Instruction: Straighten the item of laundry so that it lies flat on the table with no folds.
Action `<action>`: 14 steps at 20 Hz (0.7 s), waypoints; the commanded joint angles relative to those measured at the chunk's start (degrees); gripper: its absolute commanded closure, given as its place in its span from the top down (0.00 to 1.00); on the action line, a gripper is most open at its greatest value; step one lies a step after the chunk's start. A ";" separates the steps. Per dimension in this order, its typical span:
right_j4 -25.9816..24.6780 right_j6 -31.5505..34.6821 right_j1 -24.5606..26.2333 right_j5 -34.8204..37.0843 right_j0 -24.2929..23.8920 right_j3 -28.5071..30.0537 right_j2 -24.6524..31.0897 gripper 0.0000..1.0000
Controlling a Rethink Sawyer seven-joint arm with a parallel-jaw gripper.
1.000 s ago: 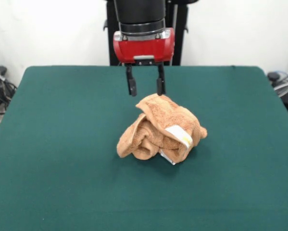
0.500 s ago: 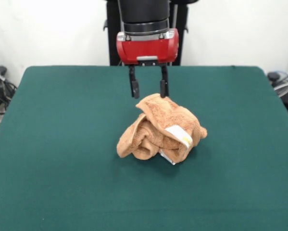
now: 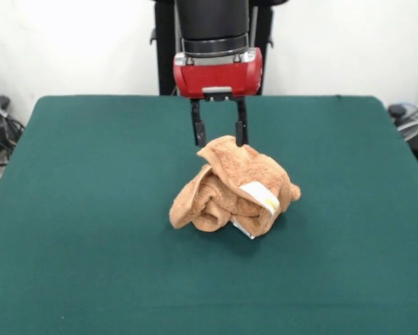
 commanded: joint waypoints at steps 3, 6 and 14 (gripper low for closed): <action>1.21 12.22 3.47 -5.01 1.20 4.85 3.04 1.00; 0.99 12.58 4.04 -6.50 0.95 5.68 3.10 1.00; 0.57 13.32 5.56 -10.06 0.48 7.33 3.53 1.00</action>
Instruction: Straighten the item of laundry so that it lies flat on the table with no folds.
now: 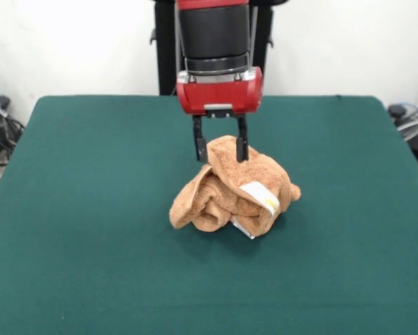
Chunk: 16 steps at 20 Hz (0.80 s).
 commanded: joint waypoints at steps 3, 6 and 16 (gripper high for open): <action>0.45 13.44 3.10 -4.94 0.31 6.95 3.69 1.00; 0.54 13.37 3.43 -5.61 0.26 7.23 3.73 1.00; 0.41 13.48 5.16 -8.44 -0.84 8.32 5.31 1.00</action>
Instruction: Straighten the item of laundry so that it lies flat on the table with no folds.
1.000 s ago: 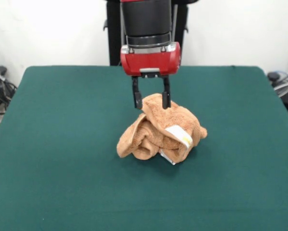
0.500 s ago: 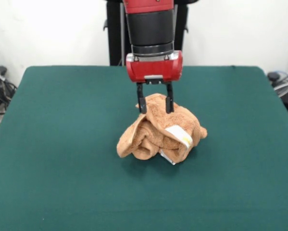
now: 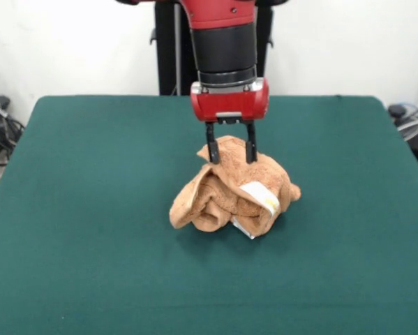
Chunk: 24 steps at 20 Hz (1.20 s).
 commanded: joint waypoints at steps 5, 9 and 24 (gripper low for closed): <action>-0.01 13.65 3.00 -5.35 -0.52 4.35 5.20 1.00; 0.31 12.32 1.93 -3.10 -1.01 3.70 5.29 1.00; 0.59 6.08 2.26 5.49 -3.22 -2.58 8.00 1.00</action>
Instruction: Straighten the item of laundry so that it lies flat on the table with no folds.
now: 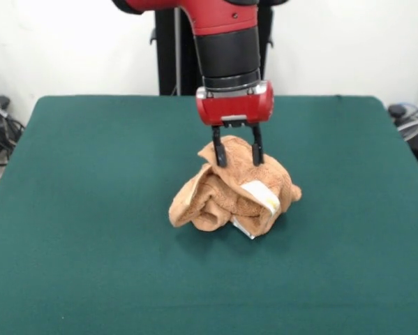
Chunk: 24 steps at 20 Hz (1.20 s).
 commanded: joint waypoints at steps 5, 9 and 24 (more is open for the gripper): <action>-0.47 4.37 2.52 8.46 -1.84 -5.58 5.66 1.00; -1.50 3.36 4.44 8.23 -2.31 -7.50 5.90 1.00; -4.92 1.68 9.66 7.55 -5.14 -9.44 9.24 1.00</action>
